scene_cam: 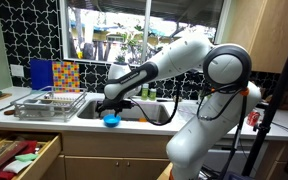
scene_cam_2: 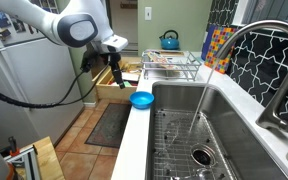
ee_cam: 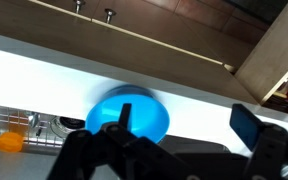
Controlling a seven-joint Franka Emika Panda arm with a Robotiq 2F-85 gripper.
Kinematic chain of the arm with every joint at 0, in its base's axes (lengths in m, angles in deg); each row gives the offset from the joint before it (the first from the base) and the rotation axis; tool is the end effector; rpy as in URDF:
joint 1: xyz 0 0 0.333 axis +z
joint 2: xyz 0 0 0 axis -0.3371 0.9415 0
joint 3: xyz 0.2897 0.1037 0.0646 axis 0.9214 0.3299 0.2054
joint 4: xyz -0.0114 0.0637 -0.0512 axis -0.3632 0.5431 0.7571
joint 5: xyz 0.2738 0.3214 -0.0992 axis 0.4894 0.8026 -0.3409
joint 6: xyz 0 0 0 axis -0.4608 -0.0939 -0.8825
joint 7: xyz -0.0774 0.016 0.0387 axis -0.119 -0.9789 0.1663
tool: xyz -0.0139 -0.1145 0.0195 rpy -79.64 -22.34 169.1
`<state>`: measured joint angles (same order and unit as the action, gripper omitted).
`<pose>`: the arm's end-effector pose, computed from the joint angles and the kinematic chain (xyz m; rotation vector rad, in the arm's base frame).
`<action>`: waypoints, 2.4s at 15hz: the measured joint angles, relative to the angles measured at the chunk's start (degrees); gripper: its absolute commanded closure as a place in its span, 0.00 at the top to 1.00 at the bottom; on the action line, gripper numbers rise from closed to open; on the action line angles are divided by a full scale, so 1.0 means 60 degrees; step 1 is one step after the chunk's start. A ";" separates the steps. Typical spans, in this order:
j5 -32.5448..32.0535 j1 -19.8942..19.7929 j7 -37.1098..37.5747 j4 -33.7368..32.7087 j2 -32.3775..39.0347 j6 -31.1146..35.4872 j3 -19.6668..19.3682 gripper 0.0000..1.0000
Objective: Pour the water in the bowl in the sink
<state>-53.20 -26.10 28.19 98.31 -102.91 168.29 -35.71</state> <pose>0.4622 0.0662 0.4001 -2.9745 0.6883 -0.5034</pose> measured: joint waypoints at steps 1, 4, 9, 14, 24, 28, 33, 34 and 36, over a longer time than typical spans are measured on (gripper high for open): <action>0.0000 0.0070 -0.0199 -0.0012 0.0048 -0.0001 -0.0133 1.00; 0.0131 0.0494 -0.1828 -0.0225 0.0360 -0.0078 -0.0947 1.00; 0.0135 0.0920 -0.4282 -0.0884 0.1164 -0.0456 -0.1894 1.00; 0.0169 0.1092 -0.4695 -0.1160 0.2028 -0.0464 -0.2027 1.00; 0.0299 0.1154 -0.4702 -0.1353 0.2811 -0.0106 -0.2081 0.23; 0.0299 0.1154 -0.4750 -0.1461 0.2881 -0.0106 -0.2110 0.00; 0.0296 0.1151 -0.4811 -0.1634 0.2870 -0.0124 -0.2186 0.01; 0.0295 0.1151 -0.4818 -0.1678 0.2870 -0.0125 -0.2206 0.01; 0.0295 0.1137 -0.4871 -0.1781 0.2840 -0.0137 -0.2274 0.01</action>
<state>-51.43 -19.28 -1.03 87.62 -85.86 167.47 -49.36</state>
